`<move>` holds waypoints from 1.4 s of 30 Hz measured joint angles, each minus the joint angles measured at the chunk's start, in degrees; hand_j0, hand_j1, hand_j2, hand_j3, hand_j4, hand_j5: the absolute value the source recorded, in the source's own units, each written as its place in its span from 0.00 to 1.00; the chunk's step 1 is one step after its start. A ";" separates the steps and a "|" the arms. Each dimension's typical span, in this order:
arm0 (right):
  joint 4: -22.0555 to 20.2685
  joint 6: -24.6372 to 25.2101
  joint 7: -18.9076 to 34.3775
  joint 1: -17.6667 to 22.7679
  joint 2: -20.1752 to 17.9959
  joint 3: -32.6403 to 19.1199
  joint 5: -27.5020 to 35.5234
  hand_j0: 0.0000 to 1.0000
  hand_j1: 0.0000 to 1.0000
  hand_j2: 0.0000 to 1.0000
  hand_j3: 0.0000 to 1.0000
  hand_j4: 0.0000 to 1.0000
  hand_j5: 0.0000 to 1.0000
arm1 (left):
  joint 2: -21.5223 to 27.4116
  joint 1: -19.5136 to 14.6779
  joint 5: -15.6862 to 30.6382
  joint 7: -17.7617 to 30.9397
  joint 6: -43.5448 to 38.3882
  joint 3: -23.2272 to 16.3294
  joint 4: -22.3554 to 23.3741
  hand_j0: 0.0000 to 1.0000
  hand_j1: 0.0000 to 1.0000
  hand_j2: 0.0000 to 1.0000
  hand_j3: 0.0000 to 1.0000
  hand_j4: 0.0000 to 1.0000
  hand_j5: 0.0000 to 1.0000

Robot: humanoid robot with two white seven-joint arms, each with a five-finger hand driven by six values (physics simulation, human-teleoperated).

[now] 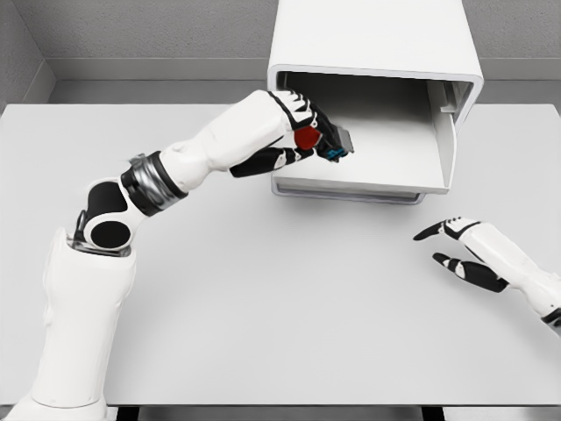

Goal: Slide open multi-storey tabletop storage cabinets and put open load switch and slide close multi-storey tabletop storage cabinets

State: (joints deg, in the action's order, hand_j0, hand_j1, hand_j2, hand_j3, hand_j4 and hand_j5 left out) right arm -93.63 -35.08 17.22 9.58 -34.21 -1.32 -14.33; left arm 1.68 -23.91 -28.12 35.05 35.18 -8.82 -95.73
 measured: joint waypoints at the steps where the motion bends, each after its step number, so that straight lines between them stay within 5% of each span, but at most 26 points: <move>1: -0.56 0.00 0.16 0.35 0.12 0.03 -0.01 0.60 0.60 0.60 0.60 0.60 0.60 | -0.48 -0.26 -0.51 -0.01 0.00 -0.13 0.23 0.51 0.51 0.51 0.51 0.51 0.51; 11: -6.56 -0.01 0.63 3.52 2.84 0.13 -1.35 0.61 0.61 0.61 0.61 0.61 0.61 | -1.63 -4.22 -4.62 -0.02 -0.03 -2.12 3.27 0.50 0.50 0.50 0.50 0.50 0.50; 24: -7.49 -0.01 4.82 2.02 6.23 0.89 -1.76 0.61 0.61 0.61 0.61 0.61 0.61 | -1.67 -7.12 -8.61 -0.01 0.03 -5.73 7.62 0.51 0.51 0.51 0.51 0.51 0.51; 31: -7.50 -0.02 6.43 0.35 6.69 1.17 -1.68 0.61 0.61 0.61 0.61 0.61 0.61 | -1.67 -7.21 -8.82 -0.01 0.00 -5.97 7.48 0.78 0.78 0.78 0.78 0.78 0.78; 42: -7.50 -0.03 6.88 -0.26 6.73 1.23 -1.69 0.61 0.61 0.61 0.61 0.61 0.61 | -1.68 -7.21 -8.69 0.02 0.03 -5.48 7.22 0.84 0.84 0.84 0.84 0.84 0.84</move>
State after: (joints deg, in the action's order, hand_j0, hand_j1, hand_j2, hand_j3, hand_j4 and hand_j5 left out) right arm -101.13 -35.11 24.09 9.32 -27.48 -0.08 -16.02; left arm 0.00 -31.11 -36.81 35.07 35.20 -14.30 -88.51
